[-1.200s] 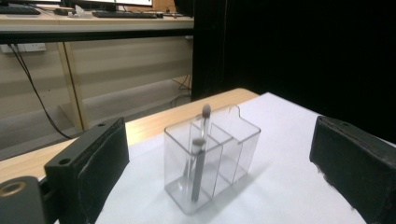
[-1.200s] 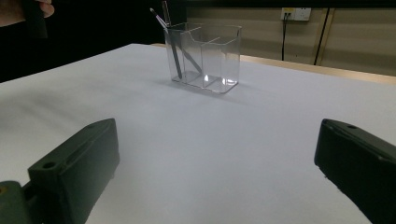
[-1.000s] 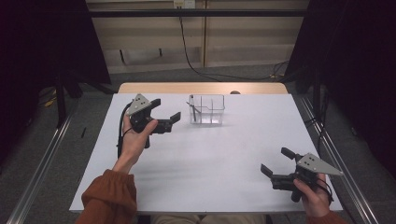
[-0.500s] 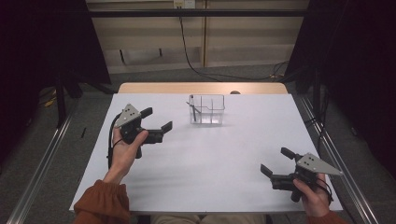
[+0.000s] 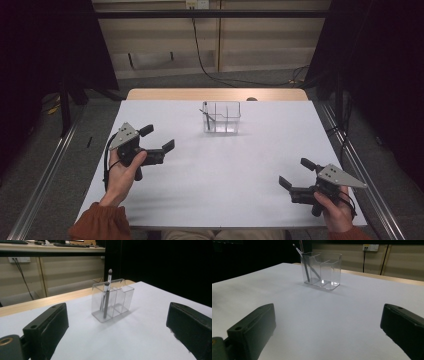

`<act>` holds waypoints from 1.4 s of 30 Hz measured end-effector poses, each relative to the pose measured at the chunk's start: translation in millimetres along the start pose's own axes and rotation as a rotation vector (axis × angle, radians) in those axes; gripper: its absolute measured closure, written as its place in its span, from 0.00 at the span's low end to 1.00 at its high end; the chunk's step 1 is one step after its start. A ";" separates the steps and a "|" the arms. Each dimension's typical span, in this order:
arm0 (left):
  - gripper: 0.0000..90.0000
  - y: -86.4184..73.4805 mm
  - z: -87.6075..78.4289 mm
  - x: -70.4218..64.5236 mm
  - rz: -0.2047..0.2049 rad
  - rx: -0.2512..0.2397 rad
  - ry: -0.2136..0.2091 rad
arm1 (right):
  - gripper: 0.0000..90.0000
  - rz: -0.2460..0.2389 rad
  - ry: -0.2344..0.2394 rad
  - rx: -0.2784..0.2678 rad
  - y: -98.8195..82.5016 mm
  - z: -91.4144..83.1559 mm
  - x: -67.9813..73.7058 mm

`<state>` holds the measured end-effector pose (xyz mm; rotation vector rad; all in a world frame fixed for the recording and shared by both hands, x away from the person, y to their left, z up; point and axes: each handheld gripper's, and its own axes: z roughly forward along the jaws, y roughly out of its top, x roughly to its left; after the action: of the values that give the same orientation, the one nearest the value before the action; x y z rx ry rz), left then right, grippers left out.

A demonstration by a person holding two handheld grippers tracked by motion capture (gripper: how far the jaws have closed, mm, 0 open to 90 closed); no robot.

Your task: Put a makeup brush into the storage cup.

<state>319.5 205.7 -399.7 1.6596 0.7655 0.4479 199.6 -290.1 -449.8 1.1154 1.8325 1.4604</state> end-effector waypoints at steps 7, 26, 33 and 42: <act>0.04 -11.2 -14.6 -7.8 0.011 0.028 -0.001 | 0.00 0.001 0.001 -0.002 0.1 0.2 0.0; 0.05 -36.4 -54.0 -9.5 0.032 0.025 0.039 | 0.00 -0.001 -0.012 -0.006 0.1 -0.3 -1.1; 0.04 -43.2 -60.4 -10.6 0.041 0.022 0.050 | 0.00 0.002 -0.013 -0.009 0.2 -1.6 -0.6; 0.04 -50.8 -73.3 -14.4 0.016 0.022 0.082 | 0.00 0.001 -0.010 -0.009 0.3 -2.0 -0.5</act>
<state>248.5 252.5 -430.2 1.6770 0.8207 0.5227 198.4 -291.6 -449.0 1.1172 1.8175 1.4595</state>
